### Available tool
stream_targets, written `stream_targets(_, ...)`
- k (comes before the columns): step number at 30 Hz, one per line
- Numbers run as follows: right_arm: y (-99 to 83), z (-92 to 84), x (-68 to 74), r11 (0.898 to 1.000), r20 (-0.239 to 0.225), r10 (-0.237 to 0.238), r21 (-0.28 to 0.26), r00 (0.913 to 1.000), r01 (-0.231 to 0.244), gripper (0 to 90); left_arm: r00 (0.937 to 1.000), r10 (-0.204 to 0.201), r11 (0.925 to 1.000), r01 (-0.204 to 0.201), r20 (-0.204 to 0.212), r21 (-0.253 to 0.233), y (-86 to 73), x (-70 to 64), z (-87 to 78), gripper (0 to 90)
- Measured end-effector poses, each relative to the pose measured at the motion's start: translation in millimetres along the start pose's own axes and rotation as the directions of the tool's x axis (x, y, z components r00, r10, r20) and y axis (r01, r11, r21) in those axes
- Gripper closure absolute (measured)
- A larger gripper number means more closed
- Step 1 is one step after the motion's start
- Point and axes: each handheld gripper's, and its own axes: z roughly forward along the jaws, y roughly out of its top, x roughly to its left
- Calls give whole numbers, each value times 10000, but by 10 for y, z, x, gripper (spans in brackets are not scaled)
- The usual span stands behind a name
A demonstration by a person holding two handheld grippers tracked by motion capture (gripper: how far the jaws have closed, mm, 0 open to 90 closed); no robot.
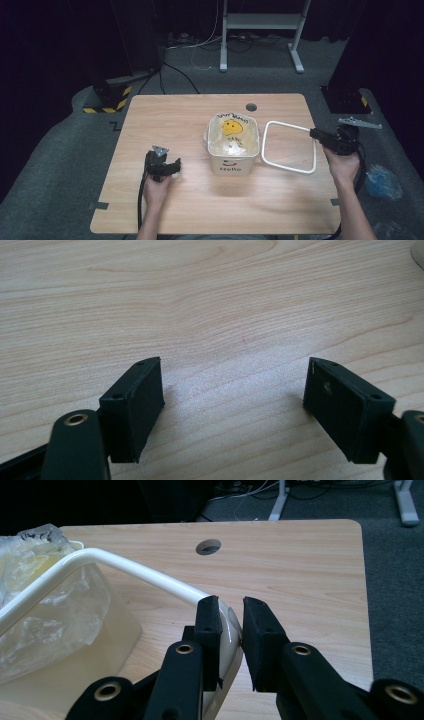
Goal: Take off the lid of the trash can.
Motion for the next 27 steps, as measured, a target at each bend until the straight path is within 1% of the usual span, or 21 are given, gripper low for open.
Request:
stream_targets(7,-52,-6,-46,10000,137,37,81,9999,-38,780,10000,-3,10000,3,-2,0,0,0,0,240)
stream_targets(14,-144,32,-94,9996,225,129,257,9997,-135,781,10000,-2,10000,2,-3,2,0,0,0,241)
stream_targets(18,-191,12,-122,9991,285,320,260,9991,-327,781,10000,-3,10000,3,1,0,0,0,0,241)
stream_targets(22,-210,-9,-125,9989,396,328,327,9987,-341,781,10000,-3,10000,3,1,-1,0,0,0,241)
stream_targets(27,-222,9,-120,9987,443,297,400,9986,-315,781,10000,-3,10000,3,0,-1,0,0,0,240)
